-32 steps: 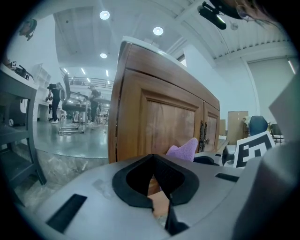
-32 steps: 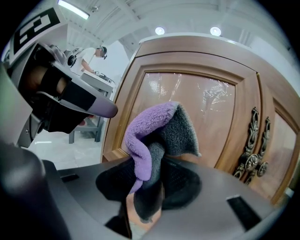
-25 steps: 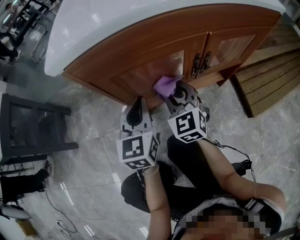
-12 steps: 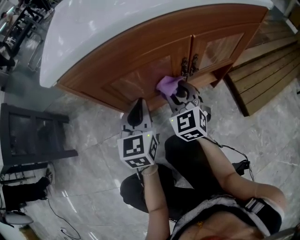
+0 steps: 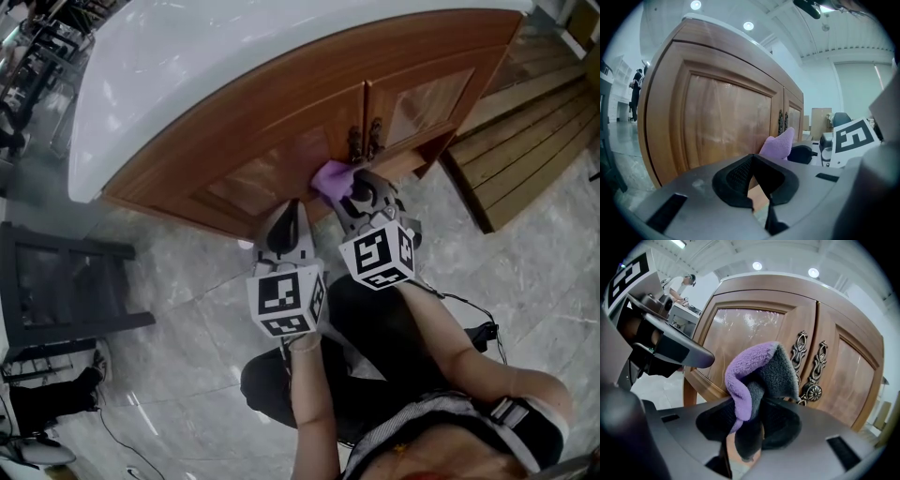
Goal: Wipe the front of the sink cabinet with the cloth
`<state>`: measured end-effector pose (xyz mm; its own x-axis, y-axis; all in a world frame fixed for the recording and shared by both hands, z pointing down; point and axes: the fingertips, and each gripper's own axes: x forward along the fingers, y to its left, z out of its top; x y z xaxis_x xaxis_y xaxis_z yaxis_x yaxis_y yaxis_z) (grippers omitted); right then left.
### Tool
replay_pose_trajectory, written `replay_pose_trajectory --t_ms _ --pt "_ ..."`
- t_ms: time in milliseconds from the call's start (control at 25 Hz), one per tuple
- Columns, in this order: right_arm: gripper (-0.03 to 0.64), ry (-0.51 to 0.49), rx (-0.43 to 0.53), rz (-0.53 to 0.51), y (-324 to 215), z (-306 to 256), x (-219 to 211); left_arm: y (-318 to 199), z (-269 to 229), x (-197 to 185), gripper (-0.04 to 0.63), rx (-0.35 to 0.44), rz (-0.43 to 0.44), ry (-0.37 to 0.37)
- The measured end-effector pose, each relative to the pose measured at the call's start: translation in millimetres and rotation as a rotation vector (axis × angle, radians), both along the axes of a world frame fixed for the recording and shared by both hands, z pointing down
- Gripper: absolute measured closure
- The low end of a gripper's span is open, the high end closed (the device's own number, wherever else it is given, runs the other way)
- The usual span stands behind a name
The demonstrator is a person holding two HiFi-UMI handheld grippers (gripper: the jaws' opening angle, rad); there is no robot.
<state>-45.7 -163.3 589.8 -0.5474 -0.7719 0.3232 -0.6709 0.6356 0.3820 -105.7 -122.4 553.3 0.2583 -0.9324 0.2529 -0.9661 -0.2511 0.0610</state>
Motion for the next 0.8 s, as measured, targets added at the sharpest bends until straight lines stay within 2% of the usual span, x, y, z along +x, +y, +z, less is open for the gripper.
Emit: replay_pose_trajectory --t_ms 320,560,640,800 --pt "0.433 -0.011 -0.029 -0.050 5 -2 -4 -2 2 4 0.589 -0.019 0.027 -0.020" --pt "0.433 -0.107 -0.062 -0.137 22 -37 0 -3 -11 11 0.589 -0.010 0.023 -0.060" --pt "0.433 -0.112 -0.052 -0.128 23 -51 11 -7 -14 17 0.589 -0.004 0.025 -0.036" --pt "0.433 -0.129 -0.020 -0.082 12 -77 42 -16 -26 51 0.589 0.033 0.058 -0.054"
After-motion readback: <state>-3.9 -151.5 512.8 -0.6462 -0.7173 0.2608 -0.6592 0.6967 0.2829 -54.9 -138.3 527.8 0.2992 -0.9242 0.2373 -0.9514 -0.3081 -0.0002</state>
